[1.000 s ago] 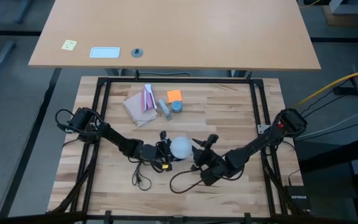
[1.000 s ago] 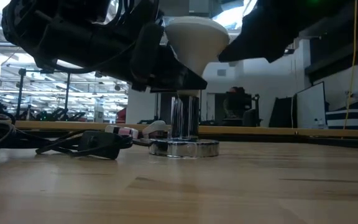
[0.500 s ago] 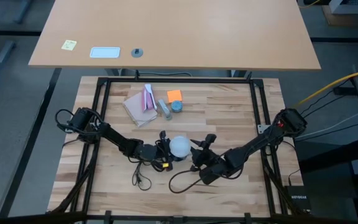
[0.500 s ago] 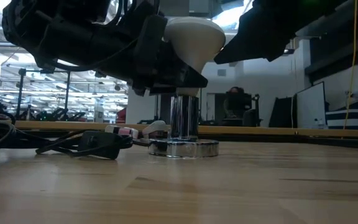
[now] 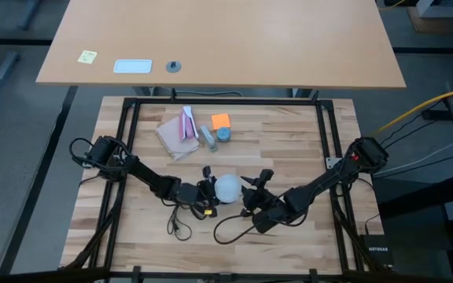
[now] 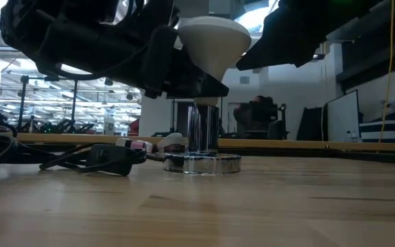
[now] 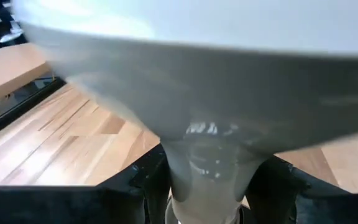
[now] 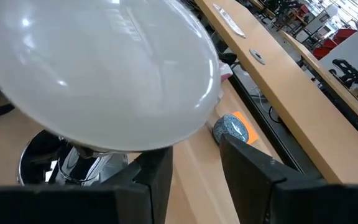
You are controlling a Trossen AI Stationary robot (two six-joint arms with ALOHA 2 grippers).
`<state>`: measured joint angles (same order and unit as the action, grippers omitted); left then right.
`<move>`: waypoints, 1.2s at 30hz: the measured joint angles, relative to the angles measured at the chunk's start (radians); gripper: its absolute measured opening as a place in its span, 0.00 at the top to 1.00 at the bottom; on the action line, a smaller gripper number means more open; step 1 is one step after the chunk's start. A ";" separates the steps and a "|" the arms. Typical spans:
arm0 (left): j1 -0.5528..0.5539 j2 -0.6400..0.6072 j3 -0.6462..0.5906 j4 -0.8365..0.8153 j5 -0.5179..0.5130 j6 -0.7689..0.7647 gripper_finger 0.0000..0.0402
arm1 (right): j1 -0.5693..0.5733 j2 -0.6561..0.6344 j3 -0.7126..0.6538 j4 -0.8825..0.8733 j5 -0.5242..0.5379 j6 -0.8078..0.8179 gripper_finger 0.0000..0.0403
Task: Screw lightbulb
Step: Insert the white lightbulb into the silver lamp
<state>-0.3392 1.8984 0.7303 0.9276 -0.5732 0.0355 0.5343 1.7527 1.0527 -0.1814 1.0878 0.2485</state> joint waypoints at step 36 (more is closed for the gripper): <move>0.001 0.000 0.000 -0.007 0.000 -0.111 0.59 | 0.000 0.000 -0.001 0.001 -0.026 0.000 0.66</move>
<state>-0.3386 1.8984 0.7307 0.9201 -0.5735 -0.0757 0.5340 1.7531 1.0519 -0.1806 1.0615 0.2485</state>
